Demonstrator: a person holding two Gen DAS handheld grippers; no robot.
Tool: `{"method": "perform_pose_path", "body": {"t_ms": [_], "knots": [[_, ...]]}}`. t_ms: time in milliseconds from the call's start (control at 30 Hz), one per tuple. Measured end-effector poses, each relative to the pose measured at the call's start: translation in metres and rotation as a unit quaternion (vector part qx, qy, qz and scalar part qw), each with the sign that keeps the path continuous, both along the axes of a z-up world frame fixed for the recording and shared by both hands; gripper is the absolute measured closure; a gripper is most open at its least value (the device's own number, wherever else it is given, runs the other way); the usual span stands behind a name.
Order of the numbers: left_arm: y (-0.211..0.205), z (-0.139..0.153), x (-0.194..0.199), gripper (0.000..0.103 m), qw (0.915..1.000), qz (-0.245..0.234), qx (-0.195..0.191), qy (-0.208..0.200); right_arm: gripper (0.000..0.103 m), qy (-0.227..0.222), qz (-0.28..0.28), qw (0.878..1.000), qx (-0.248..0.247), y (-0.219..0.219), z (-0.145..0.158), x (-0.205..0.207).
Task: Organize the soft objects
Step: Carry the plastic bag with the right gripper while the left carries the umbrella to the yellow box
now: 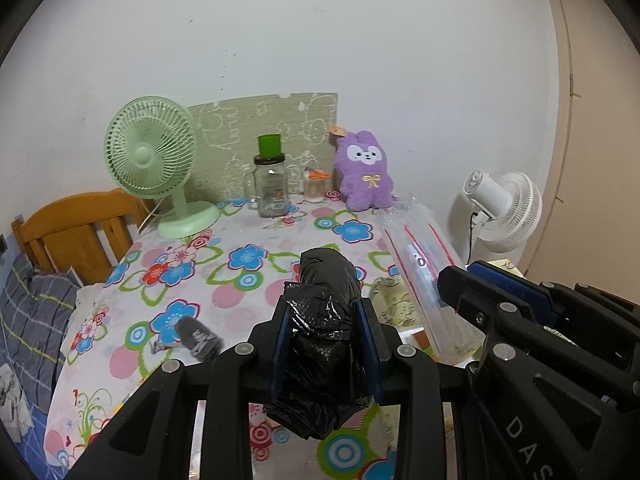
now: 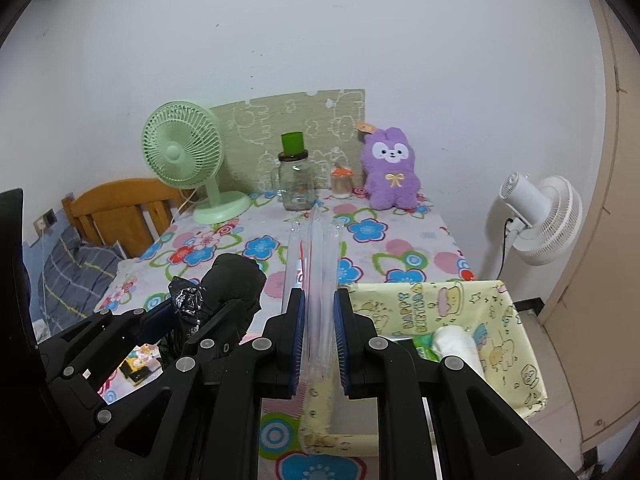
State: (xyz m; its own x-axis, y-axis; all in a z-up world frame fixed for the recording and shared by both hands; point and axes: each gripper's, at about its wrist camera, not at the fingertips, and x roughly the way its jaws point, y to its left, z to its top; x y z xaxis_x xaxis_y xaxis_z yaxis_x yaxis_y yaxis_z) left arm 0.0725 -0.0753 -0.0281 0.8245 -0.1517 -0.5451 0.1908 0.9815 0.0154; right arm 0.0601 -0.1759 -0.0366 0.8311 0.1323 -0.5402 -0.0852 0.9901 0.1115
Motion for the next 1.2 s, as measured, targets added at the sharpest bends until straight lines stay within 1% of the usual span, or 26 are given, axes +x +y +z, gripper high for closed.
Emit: {"method": "perform_pose_path", "body": {"t_ms": [167,633,867,1033,1167,1200], "knots": [[-0.016,-0.001,0.001,0.072,0.9999,-0.015,0.002,0.000,0.085,-0.002,-0.011,1.000,0.001,-0.015,-0.001,-0.001],[-0.063,-0.011,0.011,0.071,0.9983,-0.056,0.010,0.012,0.085,0.007,-0.042,0.999,0.012,-0.060,-0.015,0.002],[-0.085,-0.021,0.017,0.071,0.9966,-0.075,0.018,0.029,0.085,0.021,-0.060,0.998,0.014,-0.081,-0.026,0.006],[-0.094,-0.029,0.020,0.065,0.9950,-0.088,0.020,0.043,0.085,0.030,-0.064,0.997,0.016,-0.090,-0.034,0.007],[-0.100,-0.036,0.022,0.064,0.9940,-0.093,0.026,0.052,0.085,0.038,-0.068,0.997,0.016,-0.096,-0.041,0.010],[-0.101,-0.037,0.022,0.061,0.9937,-0.095,0.026,0.053,0.085,0.040,-0.069,0.997,0.016,-0.097,-0.043,0.010]]}}
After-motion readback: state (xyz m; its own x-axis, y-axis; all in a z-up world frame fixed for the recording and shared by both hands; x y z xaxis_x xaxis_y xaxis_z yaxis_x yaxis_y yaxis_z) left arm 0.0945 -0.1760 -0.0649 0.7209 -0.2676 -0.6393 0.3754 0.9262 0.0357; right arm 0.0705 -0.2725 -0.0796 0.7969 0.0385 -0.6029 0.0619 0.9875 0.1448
